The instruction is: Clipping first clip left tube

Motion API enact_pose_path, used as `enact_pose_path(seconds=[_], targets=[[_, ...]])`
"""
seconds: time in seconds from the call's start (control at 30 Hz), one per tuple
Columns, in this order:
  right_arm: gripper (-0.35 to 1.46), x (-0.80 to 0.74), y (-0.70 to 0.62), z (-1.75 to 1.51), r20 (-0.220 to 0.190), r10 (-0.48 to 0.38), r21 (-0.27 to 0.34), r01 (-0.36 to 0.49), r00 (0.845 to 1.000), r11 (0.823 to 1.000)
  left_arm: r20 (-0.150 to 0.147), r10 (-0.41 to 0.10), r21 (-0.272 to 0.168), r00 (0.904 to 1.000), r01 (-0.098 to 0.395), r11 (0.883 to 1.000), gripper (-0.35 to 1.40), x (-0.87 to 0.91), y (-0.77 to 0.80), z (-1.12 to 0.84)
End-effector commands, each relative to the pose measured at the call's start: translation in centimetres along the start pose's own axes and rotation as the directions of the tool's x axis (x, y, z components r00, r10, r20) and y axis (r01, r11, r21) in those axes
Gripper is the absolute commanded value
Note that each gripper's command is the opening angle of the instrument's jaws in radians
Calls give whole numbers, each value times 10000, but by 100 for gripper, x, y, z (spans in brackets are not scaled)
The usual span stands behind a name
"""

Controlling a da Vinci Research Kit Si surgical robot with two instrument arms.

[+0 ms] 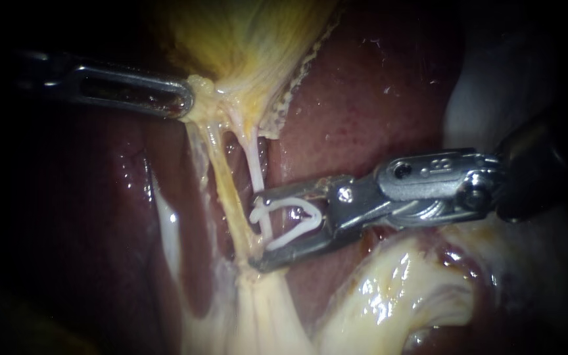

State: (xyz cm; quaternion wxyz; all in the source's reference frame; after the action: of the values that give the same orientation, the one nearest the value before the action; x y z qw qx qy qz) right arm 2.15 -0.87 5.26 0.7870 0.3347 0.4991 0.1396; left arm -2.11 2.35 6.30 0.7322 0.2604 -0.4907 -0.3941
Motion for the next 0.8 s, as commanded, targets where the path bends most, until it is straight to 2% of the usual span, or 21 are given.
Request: enact_pose_path(seconds=[0.03,0.27,0.5,0.8], targets=[[46,0,0,0,-97,91,80,-90,9999,9999,0,-1,0,10000,1,10000,-35,0,0,0],[44,-3,3,5,-323,563,709,-539,9979,9960,0,-1,-1,10000,1,10000,-35,0,0,0],[44,-12,14,11,-280,728,727,-706,9970,9949,0,-1,0,10000,1,10000,-35,0,0,0],[44,-33,35,19,-253,870,653,-852,9959,9942,1,-1,-1,10000,1,10000,-35,0,0,0]])
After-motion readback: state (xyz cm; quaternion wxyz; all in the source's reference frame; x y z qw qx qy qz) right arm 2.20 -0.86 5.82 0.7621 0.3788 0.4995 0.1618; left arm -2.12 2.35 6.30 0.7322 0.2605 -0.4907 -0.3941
